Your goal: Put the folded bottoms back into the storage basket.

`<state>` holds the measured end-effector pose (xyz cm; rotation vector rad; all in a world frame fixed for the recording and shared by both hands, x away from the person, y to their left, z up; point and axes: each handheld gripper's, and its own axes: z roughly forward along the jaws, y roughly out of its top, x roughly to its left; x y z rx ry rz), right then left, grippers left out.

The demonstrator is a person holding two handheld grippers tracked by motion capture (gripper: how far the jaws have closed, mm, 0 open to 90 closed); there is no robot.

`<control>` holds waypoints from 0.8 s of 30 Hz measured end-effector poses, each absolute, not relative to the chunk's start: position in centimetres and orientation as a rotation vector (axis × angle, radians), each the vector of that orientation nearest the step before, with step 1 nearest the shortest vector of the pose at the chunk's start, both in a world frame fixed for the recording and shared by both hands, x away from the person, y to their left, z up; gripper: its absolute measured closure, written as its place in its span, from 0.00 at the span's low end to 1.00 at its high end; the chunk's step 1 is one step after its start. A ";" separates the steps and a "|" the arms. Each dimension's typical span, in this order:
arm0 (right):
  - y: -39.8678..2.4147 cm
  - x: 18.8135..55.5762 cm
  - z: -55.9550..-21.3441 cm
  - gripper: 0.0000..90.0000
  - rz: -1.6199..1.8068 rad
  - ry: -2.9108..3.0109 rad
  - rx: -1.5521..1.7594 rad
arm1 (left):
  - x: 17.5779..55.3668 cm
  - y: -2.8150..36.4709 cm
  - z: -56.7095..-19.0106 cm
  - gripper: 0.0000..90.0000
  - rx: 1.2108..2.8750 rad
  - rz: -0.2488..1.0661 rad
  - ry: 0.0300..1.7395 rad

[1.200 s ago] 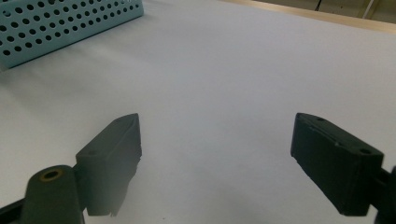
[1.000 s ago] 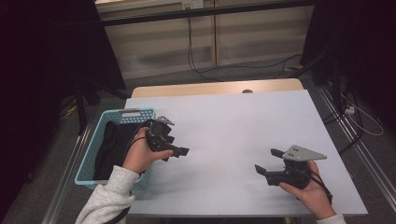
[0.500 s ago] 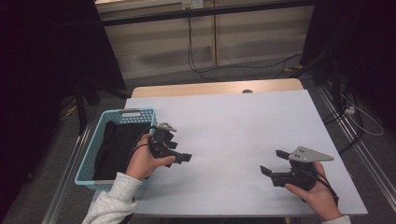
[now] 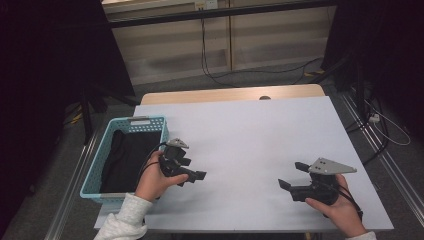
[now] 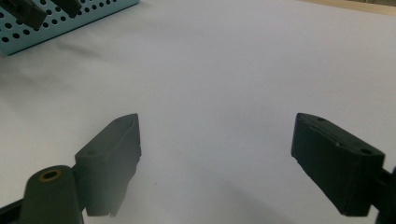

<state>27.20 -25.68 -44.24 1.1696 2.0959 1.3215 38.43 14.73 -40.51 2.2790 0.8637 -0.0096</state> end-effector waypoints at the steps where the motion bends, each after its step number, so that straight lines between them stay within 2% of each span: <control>1: -25.7 27.2 -44.3 0.17 1.322 2.094 1.172 | 38.3 14.8 -40.6 0.20 2.276 -0.011 0.867; 24: -27.0 26.1 -44.6 0.17 1.302 2.108 1.188 | 36.9 15.9 -42.1 0.18 2.228 -0.010 0.882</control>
